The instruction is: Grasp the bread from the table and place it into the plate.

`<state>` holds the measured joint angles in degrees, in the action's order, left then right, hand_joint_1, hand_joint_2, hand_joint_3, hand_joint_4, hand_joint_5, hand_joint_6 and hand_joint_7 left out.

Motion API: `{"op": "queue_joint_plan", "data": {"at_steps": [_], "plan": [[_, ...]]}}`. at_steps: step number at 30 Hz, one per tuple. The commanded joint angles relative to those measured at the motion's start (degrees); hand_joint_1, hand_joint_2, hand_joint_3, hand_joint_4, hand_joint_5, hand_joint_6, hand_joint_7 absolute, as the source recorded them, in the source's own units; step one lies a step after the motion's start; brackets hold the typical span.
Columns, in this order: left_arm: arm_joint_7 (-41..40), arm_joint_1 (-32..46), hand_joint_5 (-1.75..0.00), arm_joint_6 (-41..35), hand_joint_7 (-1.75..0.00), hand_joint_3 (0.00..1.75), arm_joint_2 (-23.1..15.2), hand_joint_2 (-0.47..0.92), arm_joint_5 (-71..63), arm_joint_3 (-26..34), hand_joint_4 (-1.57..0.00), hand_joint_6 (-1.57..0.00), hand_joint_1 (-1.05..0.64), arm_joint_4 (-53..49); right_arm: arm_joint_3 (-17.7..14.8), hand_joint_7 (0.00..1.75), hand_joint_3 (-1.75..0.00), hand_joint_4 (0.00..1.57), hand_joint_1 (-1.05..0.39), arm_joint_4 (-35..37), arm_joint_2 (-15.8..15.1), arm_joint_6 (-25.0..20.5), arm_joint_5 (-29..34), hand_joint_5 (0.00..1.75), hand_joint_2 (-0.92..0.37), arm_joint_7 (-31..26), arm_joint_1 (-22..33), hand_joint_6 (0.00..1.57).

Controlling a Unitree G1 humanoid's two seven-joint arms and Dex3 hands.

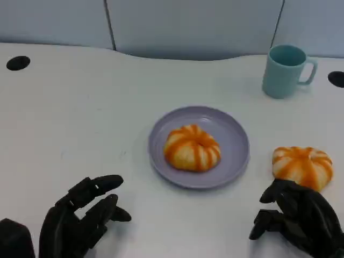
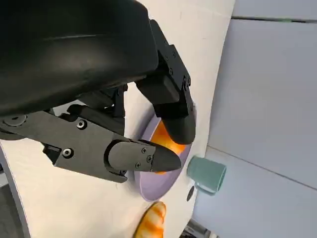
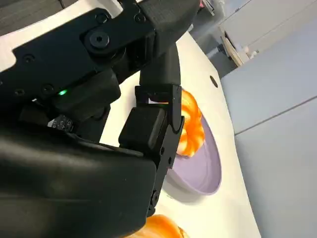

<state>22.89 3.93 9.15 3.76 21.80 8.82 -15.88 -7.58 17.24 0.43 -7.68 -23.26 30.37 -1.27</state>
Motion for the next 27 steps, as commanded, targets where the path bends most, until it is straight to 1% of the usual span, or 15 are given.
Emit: {"op": "queue_joint_plan", "data": {"at_steps": [1,5,7,11,15,17,25,27], "plan": [[-0.83,0.3,-1.44,-1.69,-0.83,0.35,-1.26,0.92,-0.36,0.24,-0.69,-0.74,-0.51,1.17,-0.51,0.86,0.0,1.44,-0.87,-0.63,-1.08,-0.62,-0.34,0.8,-0.77,-0.31,-0.07,1.22],[-0.86,0.48,-1.47,-2.12,-0.94,0.36,-1.03,0.92,-0.28,0.23,-0.69,-0.71,-0.5,1.65,-0.57,0.86,0.0,1.43,-0.87,-1.28,-0.98,-0.84,-0.41,0.8,-0.77,-0.54,0.31,1.22],[-0.44,0.45,-1.48,-2.02,-0.96,0.35,-0.91,0.92,0.06,0.35,-0.69,-0.7,-0.5,1.36,-0.47,0.87,-0.01,1.43,-0.86,-1.9,-1.0,-0.92,-0.29,0.82,-0.78,-0.72,0.71,1.22],[-0.15,0.31,-1.49,-1.79,-0.97,0.35,-0.88,0.92,0.26,0.49,-0.69,-0.69,-0.5,0.8,-0.26,0.87,-0.01,1.42,-0.86,-2.17,-1.08,-0.54,0.23,0.85,-0.79,-1.01,1.04,1.21],[-0.17,0.0,-1.5,-2.03,-0.99,0.33,-1.06,0.92,0.43,0.75,-0.69,-0.69,-0.52,0.51,-0.26,0.88,-0.01,1.4,-0.86,-1.56,-1.11,-0.28,0.05,0.85,-0.8,-0.38,0.73,1.19],[-0.79,-0.01,-1.51,-2.47,-1.0,0.33,-0.88,0.92,0.51,0.91,-0.7,-0.69,-0.52,0.88,-0.34,0.89,-0.01,1.42,-0.88,-1.2,-0.92,-0.13,-0.02,0.85,-0.79,-0.48,0.46,1.2],[-1.21,-1.07,-1.46,-2.22,-0.99,0.34,-0.37,0.92,0.47,1.7,-0.7,-0.68,-0.51,0.11,-0.74,0.88,0.0,1.44,-0.9,0.16,-1.25,0.07,-0.18,0.83,-0.78,-0.1,-0.28,1.22],[-0.97,-1.23,-1.45,-1.04,-0.99,0.34,-0.19,0.92,0.02,1.61,-0.71,-0.68,-0.51,-0.35,-0.73,0.87,-0.01,1.44,-0.89,1.03,-1.68,1.45,0.08,0.82,-0.79,1.01,-0.35,1.21]]}}
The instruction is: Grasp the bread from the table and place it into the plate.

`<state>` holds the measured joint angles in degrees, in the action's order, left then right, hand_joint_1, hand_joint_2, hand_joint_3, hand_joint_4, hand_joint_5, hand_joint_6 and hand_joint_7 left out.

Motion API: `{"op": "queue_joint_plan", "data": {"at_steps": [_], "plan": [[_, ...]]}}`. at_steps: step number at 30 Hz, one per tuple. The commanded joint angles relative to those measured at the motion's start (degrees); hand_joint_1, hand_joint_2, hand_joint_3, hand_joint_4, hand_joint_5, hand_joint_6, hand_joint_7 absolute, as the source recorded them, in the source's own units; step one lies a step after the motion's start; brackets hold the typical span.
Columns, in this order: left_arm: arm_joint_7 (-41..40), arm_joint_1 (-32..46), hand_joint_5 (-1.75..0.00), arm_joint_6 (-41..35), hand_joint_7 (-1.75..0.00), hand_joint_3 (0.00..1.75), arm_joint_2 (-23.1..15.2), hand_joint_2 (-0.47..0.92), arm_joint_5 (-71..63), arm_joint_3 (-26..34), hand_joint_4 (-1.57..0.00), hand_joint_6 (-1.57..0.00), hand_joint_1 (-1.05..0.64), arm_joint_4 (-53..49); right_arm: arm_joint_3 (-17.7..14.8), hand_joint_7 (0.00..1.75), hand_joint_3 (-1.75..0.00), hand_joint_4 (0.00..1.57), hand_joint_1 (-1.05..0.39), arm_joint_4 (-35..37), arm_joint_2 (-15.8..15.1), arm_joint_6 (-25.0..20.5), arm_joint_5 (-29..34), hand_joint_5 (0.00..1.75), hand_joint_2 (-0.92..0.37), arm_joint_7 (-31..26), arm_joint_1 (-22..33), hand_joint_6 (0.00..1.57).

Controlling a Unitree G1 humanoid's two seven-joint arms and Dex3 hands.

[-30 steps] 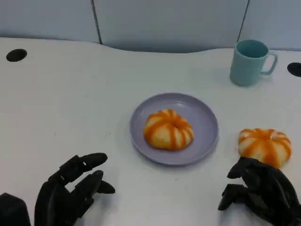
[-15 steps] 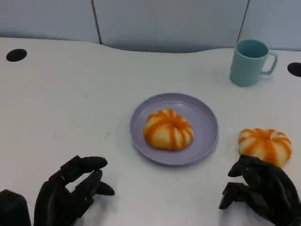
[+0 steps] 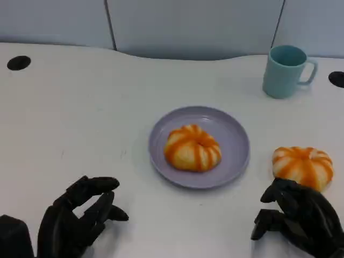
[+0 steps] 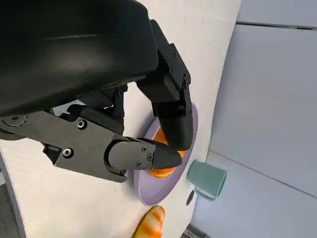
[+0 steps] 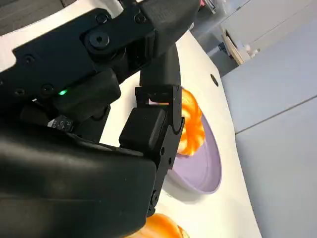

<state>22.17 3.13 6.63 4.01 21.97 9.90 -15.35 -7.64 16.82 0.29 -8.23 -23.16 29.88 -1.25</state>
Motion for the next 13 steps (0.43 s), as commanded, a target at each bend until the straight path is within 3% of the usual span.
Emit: {"op": "queue_joint_plan", "data": {"at_steps": [1,13], "plan": [[-0.2,-0.42,-1.45,1.87,-0.99,0.34,-0.35,0.92,-0.31,0.48,-0.71,-0.68,-0.51,-0.99,-0.64,0.86,-0.01,1.44,-0.88,1.78,-1.68,2.55,0.13,0.82,-0.79,1.88,-0.4,1.21],[-0.29,-0.61,-1.44,2.16,-0.96,0.34,-0.02,0.92,0.02,0.69,-0.7,-0.68,-0.5,-1.33,-0.47,0.85,-0.01,1.42,-0.86,2.5,-2.32,3.06,0.21,0.8,-0.8,2.37,-0.55,1.2]]}}
